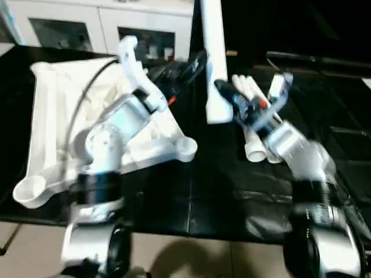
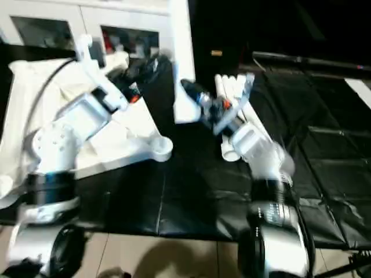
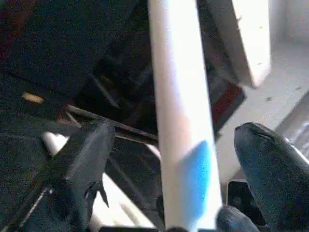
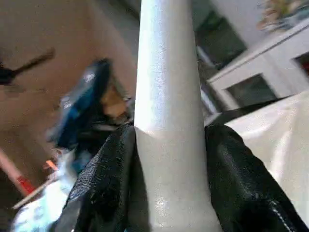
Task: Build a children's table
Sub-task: Pick table leg
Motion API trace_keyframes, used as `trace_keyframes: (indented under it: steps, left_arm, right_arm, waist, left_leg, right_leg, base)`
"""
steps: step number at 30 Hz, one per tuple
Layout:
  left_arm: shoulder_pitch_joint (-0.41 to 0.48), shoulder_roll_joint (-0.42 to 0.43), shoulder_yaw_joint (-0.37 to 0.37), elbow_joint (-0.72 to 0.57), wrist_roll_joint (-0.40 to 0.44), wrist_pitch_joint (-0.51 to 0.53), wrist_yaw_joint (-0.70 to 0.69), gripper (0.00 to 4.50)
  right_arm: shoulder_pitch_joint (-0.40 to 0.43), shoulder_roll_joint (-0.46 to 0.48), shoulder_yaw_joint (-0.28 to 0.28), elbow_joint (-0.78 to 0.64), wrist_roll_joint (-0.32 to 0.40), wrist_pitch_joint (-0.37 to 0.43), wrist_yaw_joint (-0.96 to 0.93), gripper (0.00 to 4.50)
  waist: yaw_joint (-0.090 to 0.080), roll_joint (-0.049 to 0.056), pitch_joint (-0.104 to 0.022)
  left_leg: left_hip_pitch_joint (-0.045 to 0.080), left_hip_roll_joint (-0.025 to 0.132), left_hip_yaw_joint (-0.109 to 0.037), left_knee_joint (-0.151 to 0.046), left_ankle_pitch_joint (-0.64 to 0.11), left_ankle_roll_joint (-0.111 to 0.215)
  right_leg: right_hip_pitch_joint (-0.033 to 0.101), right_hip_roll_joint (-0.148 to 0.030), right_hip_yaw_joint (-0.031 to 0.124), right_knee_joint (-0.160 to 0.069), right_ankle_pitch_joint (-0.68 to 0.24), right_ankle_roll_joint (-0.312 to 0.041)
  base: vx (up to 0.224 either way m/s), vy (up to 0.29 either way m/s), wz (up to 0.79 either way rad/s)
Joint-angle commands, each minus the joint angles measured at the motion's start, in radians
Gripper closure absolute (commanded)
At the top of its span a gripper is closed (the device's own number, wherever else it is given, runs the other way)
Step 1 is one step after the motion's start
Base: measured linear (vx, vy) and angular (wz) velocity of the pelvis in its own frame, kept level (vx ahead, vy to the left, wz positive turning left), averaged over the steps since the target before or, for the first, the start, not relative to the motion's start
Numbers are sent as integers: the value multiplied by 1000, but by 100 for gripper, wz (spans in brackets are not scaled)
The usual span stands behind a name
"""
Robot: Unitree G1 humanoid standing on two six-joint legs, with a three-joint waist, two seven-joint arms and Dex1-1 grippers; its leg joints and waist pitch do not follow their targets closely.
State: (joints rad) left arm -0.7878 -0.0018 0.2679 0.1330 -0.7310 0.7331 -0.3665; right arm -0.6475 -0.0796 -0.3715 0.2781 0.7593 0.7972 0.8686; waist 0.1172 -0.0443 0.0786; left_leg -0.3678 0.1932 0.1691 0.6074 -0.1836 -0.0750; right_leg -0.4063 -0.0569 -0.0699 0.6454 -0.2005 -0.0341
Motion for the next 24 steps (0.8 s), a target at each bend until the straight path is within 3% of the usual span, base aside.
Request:
trace_keyframes:
  steps: [1, 5, 9, 10, 11, 12, 16, 17, 20, 21, 24]
  left_arm:
    - [-32, -12, 7, 20, -36, 14, -4, 0]
    - [-74, -21, 21, 52, -62, 30, -11, 0]
    - [-86, -17, 13, 64, -58, 29, -12, 0]
    - [-87, -15, 9, 63, -55, 29, -11, 0]
    - [-88, -14, 6, 62, -55, 29, -5, 27]
    - [-92, -13, 4, 60, -50, 29, 18, 34]
    - [-92, -3, -20, 46, 4, 17, 75, 49]
    - [-91, -7, -18, 42, 9, 19, 96, 75]
    - [-87, -19, -13, 44, 40, 10, 171, 85]
    - [-86, -25, -7, 49, 50, 4, 200, 116]
    - [-86, -40, 12, 63, 78, -24, 275, 119]
  right_arm:
    - [7, 1, 14, -63, 37, 31, 15, 264]
    - [52, -1, 52, -141, 52, 57, -17, 264]
    - [67, -8, 85, -173, 21, 49, -42, 264]
    - [70, -13, 105, -178, -17, 24, -58, 264]
    - [71, -17, 123, -182, -50, 2, -77, 264]
    - [71, -20, 157, -185, -110, -40, -115, 264]
    - [85, -20, 250, -218, -242, -134, -187, 264]
    - [94, -27, 285, -227, -283, -171, -193, 264]
    - [113, -42, 363, -239, -371, -243, -217, 264]
    - [119, -46, 388, -239, -401, -271, -226, 264]
    - [123, -41, 412, -239, -435, -306, -247, 264]
  waist:
    - [7, 14, -88]
    - [8, 17, -87]
    - [7, 19, -87]
    - [8, 24, -88]
    - [6, 20, -88]
    - [7, 26, -88]
    - [3, 25, -88]
    - [3, 27, -88]
    - [2, 32, -90]
    - [1, 30, -91]
    - [-1, 31, -90]
  left_leg:
    - [4, 29, -11, -62, -90, 19]
    - [5, 28, -12, -65, -104, 1]
    - [4, 28, -13, -65, -90, -5]
    - [5, 29, -14, -65, -93, -10]
    - [4, 28, -13, -65, -88, -16]
    - [4, 29, -14, -65, -89, -23]
    - [3, 28, -15, -66, -86, -27]
    - [3, 28, -14, -65, -84, -26]
    - [2, 29, -16, -64, -76, -26]
    - [2, 28, -15, -64, -76, -24]
    - [2, 28, -15, -64, -77, -11]
  right_leg:
    - [76, -80, 51, -84, -85, -197]
    - [72, -80, 51, -90, -126, -172]
    - [71, -79, 51, -89, -104, -164]
    - [71, -79, 50, -88, -105, -161]
    - [71, -78, 50, -88, -100, -156]
    - [70, -81, 51, -86, -94, -158]
    - [72, -78, 51, -85, -76, -147]
    - [72, -78, 52, -86, -72, -144]
    - [74, -77, 51, -81, -30, -148]
    - [75, -77, 52, -81, -20, -152]
    - [76, -76, 52, -82, -8, -163]
  base:
    - [0, 0, 0]
    - [0, 0, 0]
    - [0, 0, 0]
    - [0, 0, 0]
    - [0, 0, 0]
    - [0, 0, 0]
    - [0, 0, 0]
    - [0, 0, 0]
    - [0, 0, 0]
    - [0, 0, 0]
    - [0, 0, 0]
